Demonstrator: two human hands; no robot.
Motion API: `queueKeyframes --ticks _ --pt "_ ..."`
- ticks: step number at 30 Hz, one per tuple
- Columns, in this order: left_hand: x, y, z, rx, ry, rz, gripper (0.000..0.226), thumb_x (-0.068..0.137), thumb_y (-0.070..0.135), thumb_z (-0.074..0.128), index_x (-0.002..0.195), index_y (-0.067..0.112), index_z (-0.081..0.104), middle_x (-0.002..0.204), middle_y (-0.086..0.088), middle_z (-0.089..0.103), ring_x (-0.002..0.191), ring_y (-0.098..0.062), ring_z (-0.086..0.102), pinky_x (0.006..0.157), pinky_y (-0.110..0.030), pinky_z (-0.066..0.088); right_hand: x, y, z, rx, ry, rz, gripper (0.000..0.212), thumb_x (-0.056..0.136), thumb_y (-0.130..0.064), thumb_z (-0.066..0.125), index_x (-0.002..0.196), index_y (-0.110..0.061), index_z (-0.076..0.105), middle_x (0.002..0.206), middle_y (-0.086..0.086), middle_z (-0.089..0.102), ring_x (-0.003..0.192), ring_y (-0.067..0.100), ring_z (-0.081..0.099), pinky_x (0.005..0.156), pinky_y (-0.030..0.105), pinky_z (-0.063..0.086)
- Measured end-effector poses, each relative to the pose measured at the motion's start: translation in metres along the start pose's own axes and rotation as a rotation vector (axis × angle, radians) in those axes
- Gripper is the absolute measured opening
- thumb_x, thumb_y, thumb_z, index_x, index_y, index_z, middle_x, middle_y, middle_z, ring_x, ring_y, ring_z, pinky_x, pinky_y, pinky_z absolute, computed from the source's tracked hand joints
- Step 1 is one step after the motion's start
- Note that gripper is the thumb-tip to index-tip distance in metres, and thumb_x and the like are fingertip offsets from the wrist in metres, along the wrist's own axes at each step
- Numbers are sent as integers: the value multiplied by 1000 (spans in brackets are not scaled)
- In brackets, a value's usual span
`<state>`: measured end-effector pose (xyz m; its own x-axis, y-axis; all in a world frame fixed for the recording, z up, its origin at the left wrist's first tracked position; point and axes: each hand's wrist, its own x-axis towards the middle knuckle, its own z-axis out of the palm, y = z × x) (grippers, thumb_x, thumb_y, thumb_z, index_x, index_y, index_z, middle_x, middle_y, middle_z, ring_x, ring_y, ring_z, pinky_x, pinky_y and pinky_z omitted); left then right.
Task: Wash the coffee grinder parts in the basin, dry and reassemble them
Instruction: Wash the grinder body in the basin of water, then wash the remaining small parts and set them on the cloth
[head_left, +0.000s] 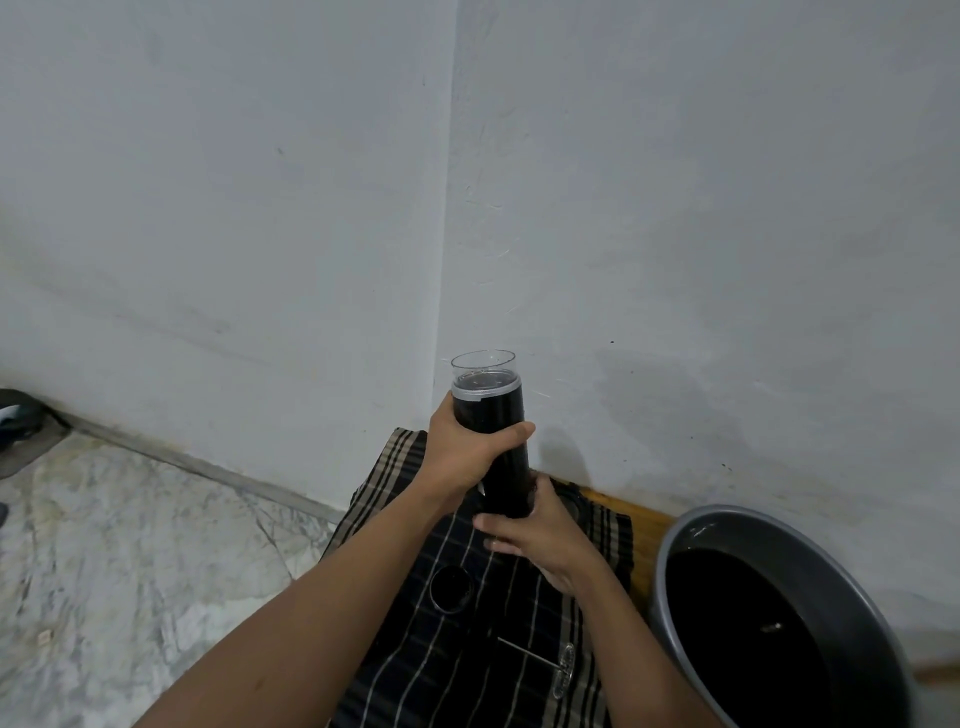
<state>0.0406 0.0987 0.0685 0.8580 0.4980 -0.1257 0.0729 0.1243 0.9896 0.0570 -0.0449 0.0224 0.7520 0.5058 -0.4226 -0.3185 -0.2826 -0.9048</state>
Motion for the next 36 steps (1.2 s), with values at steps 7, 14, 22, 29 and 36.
queueKeyframes --ticks 7,14,22,29,36 --pt "0 -2 2 26 -8 3 58 66 17 95 115 22 65 102 4 75 91 -8 73 70 -19 58 1 3 2 -13 -5 -16 78 68 -12 91 129 -20 43 125 6 59 108 20 68 86 39 62" --pt "2 -10 1 33 -18 -5 56 67 17 94 115 21 65 102 1 75 91 -10 74 73 -23 60 1 7 1 -42 -5 -10 81 70 -14 91 134 -20 40 125 3 60 108 18 67 85 39 62" --pt "14 -13 -2 -51 45 11 59 65 22 96 115 21 65 104 0 76 94 -14 74 81 -34 63 0 23 3 -142 69 -1 67 69 -22 92 119 -25 47 115 -1 65 101 14 69 83 40 63" --pt "31 -60 -23 161 268 36 80 47 55 96 113 31 58 119 1 62 111 -19 64 94 -43 57 -9 45 2 -267 177 -98 59 74 -28 89 116 -28 47 114 -12 58 101 2 60 80 15 48" --pt "32 -117 -38 409 232 77 84 52 15 101 123 14 58 111 11 59 106 -13 59 91 -22 41 -10 63 -1 -430 241 -165 71 67 -36 93 124 -35 50 116 -17 49 109 3 51 94 12 40"
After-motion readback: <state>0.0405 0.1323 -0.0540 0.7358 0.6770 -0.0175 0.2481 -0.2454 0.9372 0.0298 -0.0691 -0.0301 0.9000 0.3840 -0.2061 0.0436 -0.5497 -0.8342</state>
